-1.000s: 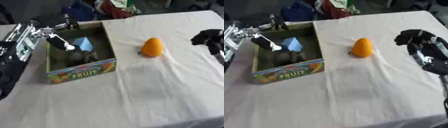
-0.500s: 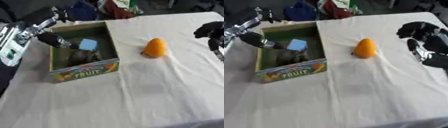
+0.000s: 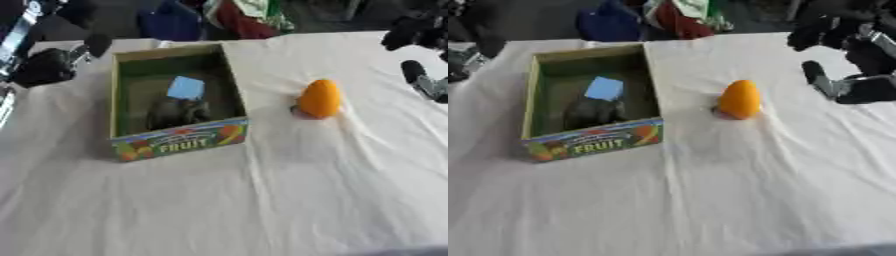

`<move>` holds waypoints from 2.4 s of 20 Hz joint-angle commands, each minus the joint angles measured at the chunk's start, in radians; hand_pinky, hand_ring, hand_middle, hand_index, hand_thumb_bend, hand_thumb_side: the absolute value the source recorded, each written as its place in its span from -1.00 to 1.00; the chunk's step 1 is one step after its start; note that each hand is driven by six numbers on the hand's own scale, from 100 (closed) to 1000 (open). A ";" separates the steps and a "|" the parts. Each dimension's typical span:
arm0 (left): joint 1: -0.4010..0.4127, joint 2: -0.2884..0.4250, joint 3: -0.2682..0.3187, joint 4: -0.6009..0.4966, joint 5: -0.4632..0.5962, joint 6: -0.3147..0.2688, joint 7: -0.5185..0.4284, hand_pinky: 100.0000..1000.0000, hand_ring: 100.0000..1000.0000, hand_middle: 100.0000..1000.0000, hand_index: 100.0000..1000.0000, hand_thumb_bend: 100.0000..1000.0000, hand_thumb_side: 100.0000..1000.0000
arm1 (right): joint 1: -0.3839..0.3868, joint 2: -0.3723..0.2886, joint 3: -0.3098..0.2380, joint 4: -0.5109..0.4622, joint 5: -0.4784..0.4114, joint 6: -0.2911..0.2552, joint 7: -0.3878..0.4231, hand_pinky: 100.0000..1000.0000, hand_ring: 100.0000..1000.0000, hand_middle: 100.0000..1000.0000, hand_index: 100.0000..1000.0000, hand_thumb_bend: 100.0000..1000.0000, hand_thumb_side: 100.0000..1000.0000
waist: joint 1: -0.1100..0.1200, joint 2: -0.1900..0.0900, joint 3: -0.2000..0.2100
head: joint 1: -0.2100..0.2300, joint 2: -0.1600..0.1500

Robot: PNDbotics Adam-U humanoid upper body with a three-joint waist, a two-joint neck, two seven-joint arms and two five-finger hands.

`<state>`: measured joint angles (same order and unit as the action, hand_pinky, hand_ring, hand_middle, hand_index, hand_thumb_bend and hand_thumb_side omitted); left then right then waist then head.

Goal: Pick up objects on the table and place them in the box.

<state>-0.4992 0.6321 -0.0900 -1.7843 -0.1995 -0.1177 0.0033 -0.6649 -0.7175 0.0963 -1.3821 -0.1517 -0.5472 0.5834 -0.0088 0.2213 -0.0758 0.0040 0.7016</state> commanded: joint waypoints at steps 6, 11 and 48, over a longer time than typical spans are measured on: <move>0.099 -0.048 0.065 -0.105 0.091 0.046 0.037 0.24 0.01 0.01 0.37 -0.28 0.65 | -0.094 -0.033 0.058 0.143 0.155 -0.086 0.057 0.52 0.56 0.47 0.64 -1.00 -0.71 | -0.005 -0.025 0.029 | -0.007 0.022; 0.136 -0.086 0.079 -0.113 0.103 0.060 0.041 0.23 0.00 0.01 0.37 -0.35 0.73 | -0.125 0.001 0.059 0.242 0.293 -0.125 0.049 0.52 0.58 0.49 0.65 -0.98 -0.47 | -0.007 -0.026 0.043 | -0.011 0.033; 0.225 -0.154 0.087 -0.109 0.092 0.075 0.022 0.22 -0.02 0.00 0.37 -0.48 0.87 | -0.215 0.175 -0.010 0.579 0.988 -0.154 -0.289 0.47 0.50 0.43 0.61 -0.58 -0.28 | -0.007 -0.028 0.070 | -0.040 0.042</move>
<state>-0.2675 0.4673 -0.0143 -1.8761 -0.1070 -0.0428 0.0274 -0.8585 -0.5267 0.1010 -0.8096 0.8116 -0.7064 0.3101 -0.0171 0.2146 -0.0060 -0.0322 0.7377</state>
